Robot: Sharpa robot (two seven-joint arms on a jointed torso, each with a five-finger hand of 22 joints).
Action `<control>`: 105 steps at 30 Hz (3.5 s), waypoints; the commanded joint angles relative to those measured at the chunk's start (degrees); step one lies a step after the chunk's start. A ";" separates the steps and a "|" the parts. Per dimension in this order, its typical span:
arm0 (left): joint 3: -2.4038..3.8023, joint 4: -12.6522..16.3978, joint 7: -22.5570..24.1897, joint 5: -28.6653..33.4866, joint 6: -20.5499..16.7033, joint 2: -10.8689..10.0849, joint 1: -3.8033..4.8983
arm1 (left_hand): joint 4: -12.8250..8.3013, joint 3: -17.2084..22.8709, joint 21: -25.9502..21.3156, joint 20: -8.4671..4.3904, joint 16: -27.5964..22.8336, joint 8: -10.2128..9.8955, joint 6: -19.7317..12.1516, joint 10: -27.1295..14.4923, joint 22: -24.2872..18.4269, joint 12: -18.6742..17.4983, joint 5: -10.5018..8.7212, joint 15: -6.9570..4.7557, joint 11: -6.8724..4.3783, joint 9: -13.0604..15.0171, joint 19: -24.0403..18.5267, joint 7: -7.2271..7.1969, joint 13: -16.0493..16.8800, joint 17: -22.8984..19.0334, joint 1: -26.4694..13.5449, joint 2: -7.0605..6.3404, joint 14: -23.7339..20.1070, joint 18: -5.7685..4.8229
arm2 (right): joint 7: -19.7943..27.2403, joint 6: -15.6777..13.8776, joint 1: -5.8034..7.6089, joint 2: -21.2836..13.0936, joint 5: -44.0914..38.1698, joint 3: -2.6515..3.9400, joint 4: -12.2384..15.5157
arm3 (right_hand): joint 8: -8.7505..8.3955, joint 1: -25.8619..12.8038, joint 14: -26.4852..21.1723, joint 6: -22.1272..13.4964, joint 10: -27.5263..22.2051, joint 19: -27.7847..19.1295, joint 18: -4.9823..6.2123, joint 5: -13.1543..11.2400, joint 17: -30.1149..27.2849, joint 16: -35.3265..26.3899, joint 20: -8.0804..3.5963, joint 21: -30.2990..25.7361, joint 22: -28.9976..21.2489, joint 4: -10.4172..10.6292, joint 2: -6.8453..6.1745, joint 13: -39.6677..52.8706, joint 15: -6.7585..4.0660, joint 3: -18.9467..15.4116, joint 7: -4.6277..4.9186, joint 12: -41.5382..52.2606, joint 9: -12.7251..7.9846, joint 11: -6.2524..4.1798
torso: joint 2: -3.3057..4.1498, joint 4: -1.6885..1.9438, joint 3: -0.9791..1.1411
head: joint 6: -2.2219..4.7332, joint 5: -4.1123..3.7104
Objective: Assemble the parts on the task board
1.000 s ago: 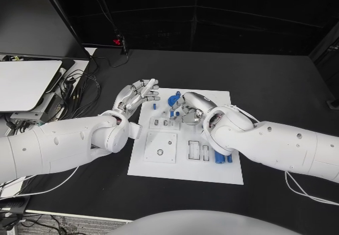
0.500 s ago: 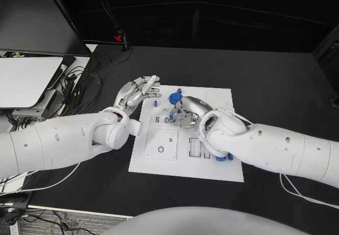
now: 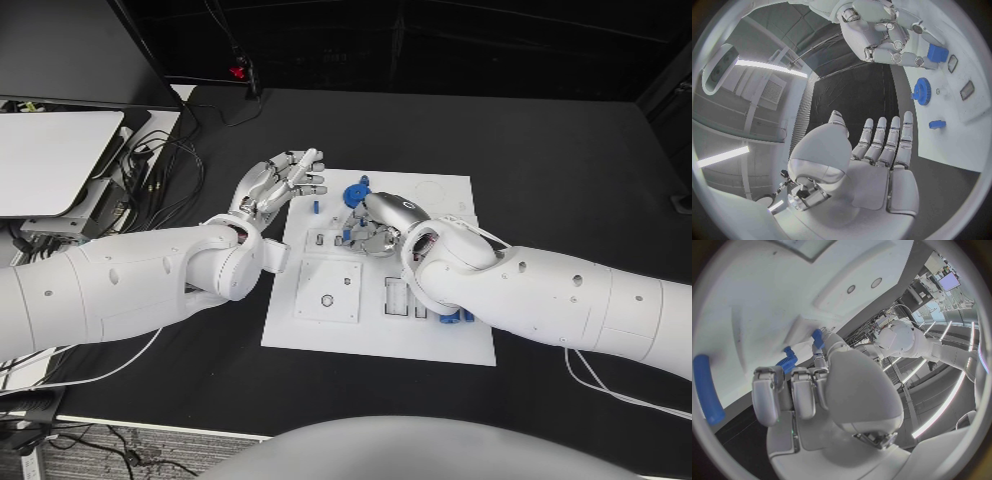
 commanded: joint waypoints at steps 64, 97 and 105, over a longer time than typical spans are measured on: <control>0.06 0.05 8.38 -0.29 0.07 -0.21 0.11 | -0.08 -0.01 0.17 0.12 -0.31 0.18 -0.14 0.06 -0.09 0.30 0.29 -0.35 0.56 0.08 0.24 6.88 0.09 -0.06 0.51 0.20 -0.08 1.11 | -0.46 1.69 -0.52 0.03 -2.04 0.04 -0.25 | -2.67 -4.17 5.96 -7.49 6.06 5.96 -0.42 -2.54 15.05 0.14 2.27 0.17 15.10 -1.05 -4.94 15.08 2.50 -3.35 2.33 0.15 -1.02 2.90 | 0.01 -0.02 -0.03 | -0.82 -0.92; 0.08 3.93 -0.01 -10.91 0.56 -3.27 5.90 | -0.07 -1.52 10.34 -2.39 9.84 2.52 -7.78 22.71 3.49 11.93 0.59 -6.86 -4.03 0.34 13.31 3.50 5.96 5.68 2.20 -0.44 20.78 4.75 | 16.85 -10.01 7.03 -20.96 16.59 0.09 18.12 | -0.65 -9.17 5.96 -9.45 6.06 3.07 0.73 -0.11 15.05 0.14 2.83 -2.63 12.39 6.68 -3.64 15.08 2.72 -6.67 2.25 0.15 -0.35 2.78 | -0.53 -0.39 0.06 | -0.42 -0.59; 0.08 5.33 -17.22 -26.94 8.96 -4.48 10.69 | -0.07 -2.62 21.64 -6.31 18.18 5.59 -7.39 33.06 10.24 22.01 1.38 -10.91 -7.18 0.18 20.25 1.56 17.32 15.14 2.91 -1.08 32.24 4.62 | 23.73 -4.98 7.75 -26.70 32.52 -0.05 18.86 | -0.10 -8.81 5.96 -11.09 6.06 0.34 1.75 1.64 15.05 0.14 2.63 -5.46 9.87 6.61 -1.16 15.08 2.62 -8.13 2.38 0.15 -0.47 2.81 | -1.31 -1.33 0.26 | -0.86 0.77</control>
